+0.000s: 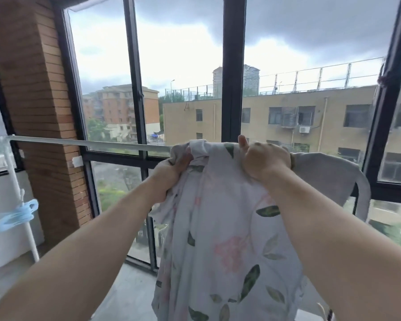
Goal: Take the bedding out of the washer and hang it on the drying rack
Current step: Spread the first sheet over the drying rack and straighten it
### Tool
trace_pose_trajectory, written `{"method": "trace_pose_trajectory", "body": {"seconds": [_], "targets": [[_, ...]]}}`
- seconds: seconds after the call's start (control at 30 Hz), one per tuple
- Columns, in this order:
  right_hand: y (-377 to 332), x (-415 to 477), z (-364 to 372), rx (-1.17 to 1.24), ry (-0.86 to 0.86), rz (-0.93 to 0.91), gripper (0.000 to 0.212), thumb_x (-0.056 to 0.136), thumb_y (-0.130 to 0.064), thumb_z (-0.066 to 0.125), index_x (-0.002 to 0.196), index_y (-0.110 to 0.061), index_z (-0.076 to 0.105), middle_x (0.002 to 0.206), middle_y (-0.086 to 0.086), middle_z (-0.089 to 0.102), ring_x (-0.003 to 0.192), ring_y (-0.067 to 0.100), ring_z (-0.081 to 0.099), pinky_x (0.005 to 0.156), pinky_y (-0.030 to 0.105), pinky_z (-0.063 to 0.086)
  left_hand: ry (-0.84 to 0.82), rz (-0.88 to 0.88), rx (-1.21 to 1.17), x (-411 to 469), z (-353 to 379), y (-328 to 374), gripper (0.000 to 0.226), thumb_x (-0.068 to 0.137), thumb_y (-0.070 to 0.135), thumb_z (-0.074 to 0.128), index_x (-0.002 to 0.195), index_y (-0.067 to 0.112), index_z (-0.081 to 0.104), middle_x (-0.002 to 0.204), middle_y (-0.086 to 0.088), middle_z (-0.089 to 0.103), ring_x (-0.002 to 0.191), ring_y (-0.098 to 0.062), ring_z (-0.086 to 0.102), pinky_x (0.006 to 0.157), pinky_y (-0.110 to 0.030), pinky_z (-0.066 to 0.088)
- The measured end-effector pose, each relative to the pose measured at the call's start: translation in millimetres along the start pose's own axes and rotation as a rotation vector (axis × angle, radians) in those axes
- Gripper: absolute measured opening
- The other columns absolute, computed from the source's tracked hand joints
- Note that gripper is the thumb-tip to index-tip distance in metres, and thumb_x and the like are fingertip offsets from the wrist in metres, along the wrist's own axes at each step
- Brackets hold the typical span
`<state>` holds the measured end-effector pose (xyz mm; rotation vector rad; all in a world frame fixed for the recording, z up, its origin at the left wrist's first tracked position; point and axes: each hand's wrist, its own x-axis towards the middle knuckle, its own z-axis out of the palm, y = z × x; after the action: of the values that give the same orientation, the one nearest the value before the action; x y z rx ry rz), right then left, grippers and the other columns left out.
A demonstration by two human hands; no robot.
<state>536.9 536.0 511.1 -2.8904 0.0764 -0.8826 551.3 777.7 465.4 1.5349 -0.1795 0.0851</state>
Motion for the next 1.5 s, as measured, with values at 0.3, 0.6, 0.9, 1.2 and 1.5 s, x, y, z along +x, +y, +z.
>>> {"method": "trace_pose_trajectory", "body": {"seconds": [0.3, 0.6, 0.9, 1.2, 1.5], "targets": [[1.2, -3.2, -2.6, -0.039, -0.022, 0.024, 0.077, 0.102, -0.058, 0.000, 0.133, -0.015, 0.056, 0.125, 0.012, 0.066, 0.118, 0.030, 0.059, 0.102, 0.046, 0.035, 0.693, -0.016, -0.264, 29.4, -76.1, 41.9, 0.040, 0.090, 0.055, 0.066, 0.092, 0.015, 0.067, 0.076, -0.004, 0.067, 0.062, -0.019, 0.060, 0.061, -0.032, 0.053], [-1.2, -5.4, 2.3, -0.131, -0.001, 0.015, 0.069, 0.104, -0.053, 0.006, 0.129, -0.018, 0.060, 0.124, 0.011, 0.066, 0.114, 0.030, 0.060, 0.101, 0.046, 0.033, 0.231, -0.056, -0.646, 11.4, -88.4, 2.0, 0.080, 0.097, 0.070, 0.022, 0.127, 0.010, 0.065, 0.123, -0.022, 0.068, 0.113, -0.037, 0.065, 0.105, -0.050, 0.044], [-1.5, -4.1, 4.3, -0.155, 0.010, 0.001, 0.069, 0.104, -0.052, 0.006, 0.127, -0.017, 0.061, 0.123, 0.011, 0.065, 0.113, 0.030, 0.060, 0.098, 0.046, 0.033, 0.188, -0.031, 0.003, -7.0, -72.1, 5.1, 0.049, 0.077, 0.042, 0.084, 0.115, 0.011, 0.073, 0.099, -0.013, 0.077, 0.093, -0.031, 0.073, 0.084, -0.041, 0.058], [6.5, -5.4, 1.4, -0.129, 0.011, 0.002, 0.069, 0.104, -0.052, 0.008, 0.124, -0.017, 0.064, 0.123, 0.010, 0.066, 0.113, 0.029, 0.059, 0.101, 0.046, 0.034, 0.616, -0.012, -0.300, 34.5, -97.4, 73.6, 0.029, 0.099, 0.042, 0.056, 0.076, 0.023, 0.056, 0.071, 0.007, 0.057, 0.067, -0.012, 0.055, 0.050, -0.024, 0.039], [2.1, -1.2, 10.3, -0.127, 0.051, -0.005, 0.066, 0.103, -0.049, 0.009, 0.117, -0.019, 0.067, 0.118, 0.008, 0.067, 0.108, 0.028, 0.060, 0.097, 0.045, 0.035, 0.695, 0.074, -0.491, 54.0, -136.8, 83.5, 0.032, 0.086, 0.051, 0.060, 0.107, 0.028, 0.070, 0.123, 0.008, 0.070, 0.109, -0.013, 0.065, 0.095, -0.031, 0.051]]}}
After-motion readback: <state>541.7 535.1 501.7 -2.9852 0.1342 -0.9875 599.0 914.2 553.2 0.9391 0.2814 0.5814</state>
